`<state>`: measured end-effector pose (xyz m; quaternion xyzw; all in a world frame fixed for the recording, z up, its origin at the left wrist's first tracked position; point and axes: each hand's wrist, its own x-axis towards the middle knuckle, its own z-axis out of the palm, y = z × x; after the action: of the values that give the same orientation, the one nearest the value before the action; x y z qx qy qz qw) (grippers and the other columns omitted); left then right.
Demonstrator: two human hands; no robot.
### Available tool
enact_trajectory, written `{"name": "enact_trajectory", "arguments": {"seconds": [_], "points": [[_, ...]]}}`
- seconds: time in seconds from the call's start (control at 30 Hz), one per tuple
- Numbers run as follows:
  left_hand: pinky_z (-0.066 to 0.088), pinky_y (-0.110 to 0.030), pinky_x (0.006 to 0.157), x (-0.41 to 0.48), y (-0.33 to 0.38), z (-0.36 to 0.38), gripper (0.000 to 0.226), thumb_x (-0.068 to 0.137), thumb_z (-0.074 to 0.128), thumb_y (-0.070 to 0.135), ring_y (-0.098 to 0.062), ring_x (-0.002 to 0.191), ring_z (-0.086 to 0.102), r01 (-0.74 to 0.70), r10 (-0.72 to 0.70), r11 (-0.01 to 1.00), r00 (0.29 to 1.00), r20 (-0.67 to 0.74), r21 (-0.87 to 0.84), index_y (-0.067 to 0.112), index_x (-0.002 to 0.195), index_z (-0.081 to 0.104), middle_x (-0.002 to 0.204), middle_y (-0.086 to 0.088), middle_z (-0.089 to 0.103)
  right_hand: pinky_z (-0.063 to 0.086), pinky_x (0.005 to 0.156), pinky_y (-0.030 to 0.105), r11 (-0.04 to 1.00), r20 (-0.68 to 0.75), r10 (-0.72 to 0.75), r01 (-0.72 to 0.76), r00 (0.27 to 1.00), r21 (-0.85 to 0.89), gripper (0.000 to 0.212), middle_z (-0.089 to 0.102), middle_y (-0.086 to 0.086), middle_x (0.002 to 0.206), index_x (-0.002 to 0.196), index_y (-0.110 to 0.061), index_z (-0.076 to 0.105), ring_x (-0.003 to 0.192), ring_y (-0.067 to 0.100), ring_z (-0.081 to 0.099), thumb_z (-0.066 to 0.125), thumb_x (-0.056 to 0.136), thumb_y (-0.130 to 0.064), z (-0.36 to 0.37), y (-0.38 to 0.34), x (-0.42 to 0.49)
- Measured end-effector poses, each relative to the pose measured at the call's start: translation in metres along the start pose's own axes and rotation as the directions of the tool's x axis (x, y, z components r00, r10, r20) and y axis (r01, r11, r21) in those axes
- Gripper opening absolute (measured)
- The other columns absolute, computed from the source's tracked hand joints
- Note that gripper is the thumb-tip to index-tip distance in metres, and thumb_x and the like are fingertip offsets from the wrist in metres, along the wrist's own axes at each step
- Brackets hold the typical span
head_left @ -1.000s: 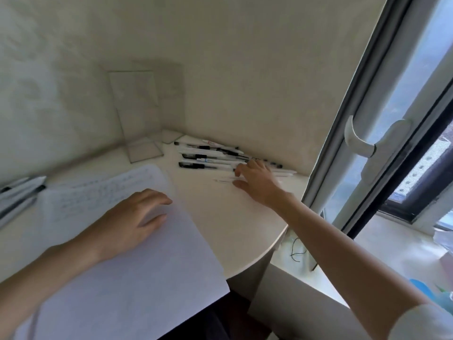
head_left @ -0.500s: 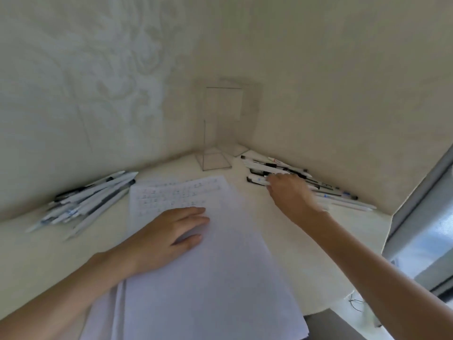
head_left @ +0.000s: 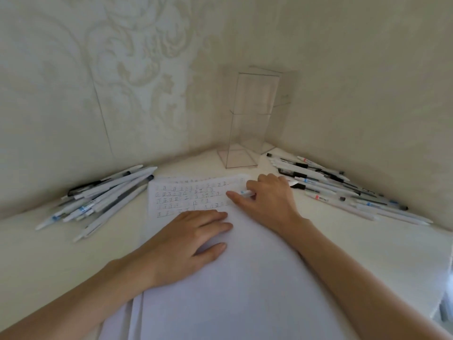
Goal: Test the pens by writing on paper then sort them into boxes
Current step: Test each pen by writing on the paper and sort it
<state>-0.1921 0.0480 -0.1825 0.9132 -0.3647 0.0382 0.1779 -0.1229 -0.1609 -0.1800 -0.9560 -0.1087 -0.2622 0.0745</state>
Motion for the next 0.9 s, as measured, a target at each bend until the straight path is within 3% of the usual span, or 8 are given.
{"name": "enact_trajectory", "arguments": {"seconds": [0.17,0.27,0.37,0.43,0.57,0.63,0.77,0.9], "points": [[0.001,-0.005,0.103,-0.001,-0.004,0.004,0.07,0.083,0.008,0.072,0.01,0.129,0.015,0.004,-0.004,1.0,1.0,-0.014,-0.006,0.039,0.136,0.039,0.145,0.024,0.026,0.032,0.067,0.031,0.999,-0.159,-0.013,0.02,0.987,0.041,0.049,0.04,-0.003,0.052,0.054,-0.02,0.037,0.058,0.022,0.046,0.038,0.075,-0.064,0.004,-0.006,0.0],[0.001,-0.004,0.102,0.0,-0.003,0.003,0.068,0.083,0.008,0.072,0.011,0.128,0.014,0.002,-0.002,1.0,1.0,0.004,0.003,0.04,0.136,0.037,0.145,0.025,0.025,0.039,0.064,0.031,0.989,-0.264,-0.08,0.109,0.961,0.096,0.053,0.056,0.001,0.067,0.067,-0.014,0.053,0.061,0.019,0.05,0.049,0.076,-0.066,-0.001,-0.003,0.006],[-0.001,-0.003,0.101,0.0,-0.003,0.002,0.063,0.085,0.011,0.068,0.015,0.126,0.01,0.005,-0.005,1.0,1.0,0.016,0.018,0.041,0.137,0.034,0.145,0.027,0.023,0.045,0.054,0.033,0.915,-0.37,-0.102,0.234,0.924,0.33,0.03,0.06,0.01,0.085,0.094,0.0,0.062,0.064,0.012,0.05,0.055,0.086,-0.029,-0.015,-0.005,0.007],[-0.001,-0.004,0.102,0.0,-0.003,0.003,0.061,0.086,0.011,0.066,0.012,0.129,0.01,0.006,-0.007,1.0,0.999,0.034,0.03,0.041,0.138,0.032,0.146,0.025,0.022,0.043,0.064,0.023,0.802,-0.39,-0.002,0.234,0.921,0.549,0.028,0.059,0.007,0.085,0.1,0.003,0.06,0.072,0.007,0.049,0.041,0.088,-0.014,-0.026,-0.011,0.002],[-0.008,-0.006,0.102,0.001,-0.002,0.003,0.063,0.086,0.003,0.064,0.013,0.131,-0.004,-0.021,0.017,0.998,0.998,0.063,0.067,0.042,0.143,0.02,0.149,0.025,0.007,0.039,0.065,0.015,0.516,-0.017,0.291,-0.142,0.957,0.844,0.041,0.061,0.005,0.075,0.086,-0.001,0.062,0.068,0.005,0.051,0.033,0.097,-0.028,-0.037,-0.022,-0.004],[-0.016,-0.004,0.099,0.002,0.001,0.001,0.061,0.085,0.001,0.061,0.017,0.126,-0.018,-0.007,-0.001,0.997,0.994,0.108,0.08,0.046,0.143,0.009,0.147,0.028,-0.006,0.043,0.057,0.021,0.351,0.219,0.3,-0.321,0.928,0.879,0.051,0.067,0.014,0.065,0.084,-0.001,0.066,0.056,0.009,0.055,0.039,0.099,-0.041,-0.036,-0.023,-0.003],[-0.009,-0.004,0.099,0.004,0.005,-0.003,0.062,0.084,0.007,0.063,0.012,0.131,-0.003,0.014,-0.019,0.998,0.996,0.084,0.055,0.043,0.142,0.019,0.149,0.025,0.008,0.041,0.05,0.017,0.458,0.332,0.252,-0.414,0.909,0.787,0.027,0.06,0.002,0.053,0.069,-0.011,0.057,0.047,0.006,0.048,0.069,0.084,-0.03,-0.026,-0.022,0.0],[0.019,-0.016,0.1,0.008,0.013,0.001,0.058,0.084,0.016,0.055,-0.006,0.123,0.029,0.016,-0.015,0.997,1.0,-0.014,0.071,0.029,0.127,0.043,0.137,0.009,0.037,0.034,0.044,0.02,0.44,0.348,0.27,-0.437,0.898,0.785,0.023,0.054,0.002,0.045,0.067,-0.013,0.044,0.041,0.009,0.041,0.061,0.082,-0.008,-0.021,-0.018,0.006]]}}
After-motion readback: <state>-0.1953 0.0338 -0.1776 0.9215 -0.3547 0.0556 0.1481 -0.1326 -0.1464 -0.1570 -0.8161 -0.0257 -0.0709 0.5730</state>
